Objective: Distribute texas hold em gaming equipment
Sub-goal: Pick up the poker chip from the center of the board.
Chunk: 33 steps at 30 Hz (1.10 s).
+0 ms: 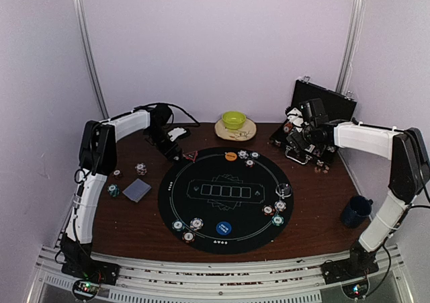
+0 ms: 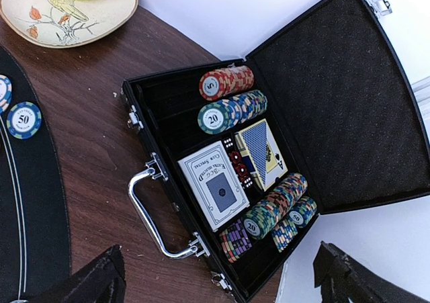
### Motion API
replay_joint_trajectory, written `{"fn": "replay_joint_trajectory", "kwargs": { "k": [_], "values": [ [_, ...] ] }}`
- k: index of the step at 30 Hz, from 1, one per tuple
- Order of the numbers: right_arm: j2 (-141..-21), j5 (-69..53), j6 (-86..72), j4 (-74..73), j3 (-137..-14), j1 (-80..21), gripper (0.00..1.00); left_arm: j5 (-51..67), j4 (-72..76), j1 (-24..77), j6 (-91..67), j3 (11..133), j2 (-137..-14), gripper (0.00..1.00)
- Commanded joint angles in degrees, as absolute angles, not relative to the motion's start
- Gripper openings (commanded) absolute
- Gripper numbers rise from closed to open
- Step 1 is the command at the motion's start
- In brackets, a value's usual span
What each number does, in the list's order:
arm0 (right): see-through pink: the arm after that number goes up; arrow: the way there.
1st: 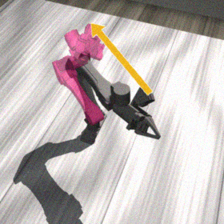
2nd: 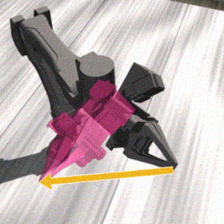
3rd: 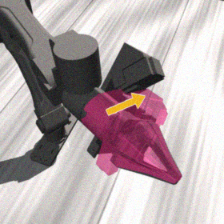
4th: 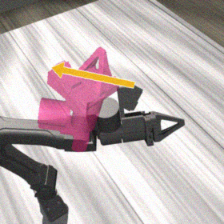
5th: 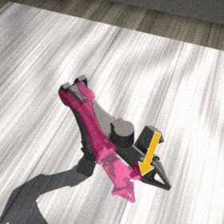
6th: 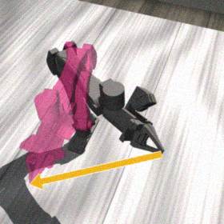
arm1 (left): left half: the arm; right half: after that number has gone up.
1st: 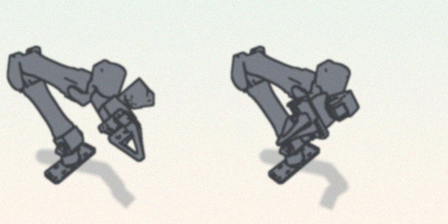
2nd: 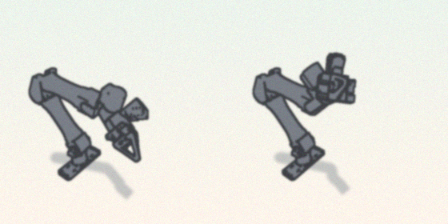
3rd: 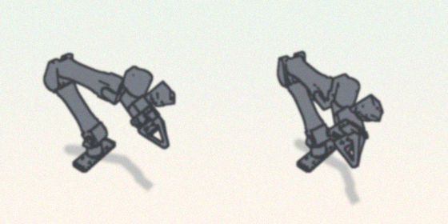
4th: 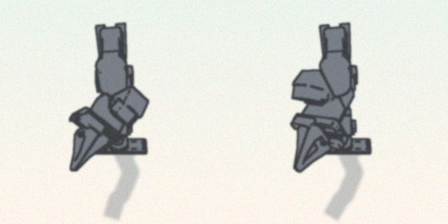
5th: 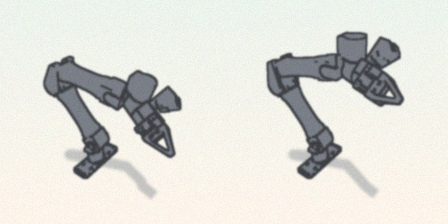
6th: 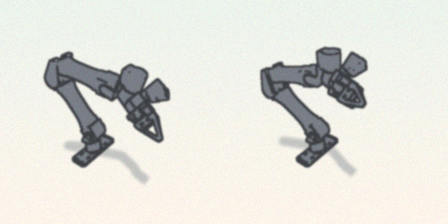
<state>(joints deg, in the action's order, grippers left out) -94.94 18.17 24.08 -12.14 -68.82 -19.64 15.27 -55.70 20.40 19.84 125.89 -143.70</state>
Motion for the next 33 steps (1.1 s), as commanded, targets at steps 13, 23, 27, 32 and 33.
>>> {"fn": "replay_joint_trajectory", "kwargs": {
  "k": [13,23,27,32,33],
  "values": [
    [-95.1,20.0,24.2,-11.1,-68.3,-20.1,1.0,15.1,-56.5,21.5,19.1,120.3,-143.7,0.37],
    [-95.1,20.2,24.2,-11.0,-68.3,-20.3,1.0,11.5,-54.4,21.5,17.9,117.2,-135.5,0.33],
    [-95.0,20.2,24.2,-11.0,-68.4,-20.3,1.0,9.9,-53.5,21.6,17.9,117.5,-134.0,0.33],
    [-95.0,20.4,24.1,-10.9,-68.4,-20.3,1.0,6.4,-53.2,23.8,18.4,119.2,-133.3,0.33],
    [-95.1,20.4,24.0,-11.0,-68.4,-20.3,1.0,5.8,-53.2,24.6,18.6,119.8,-133.1,0.33]
  ]
}}
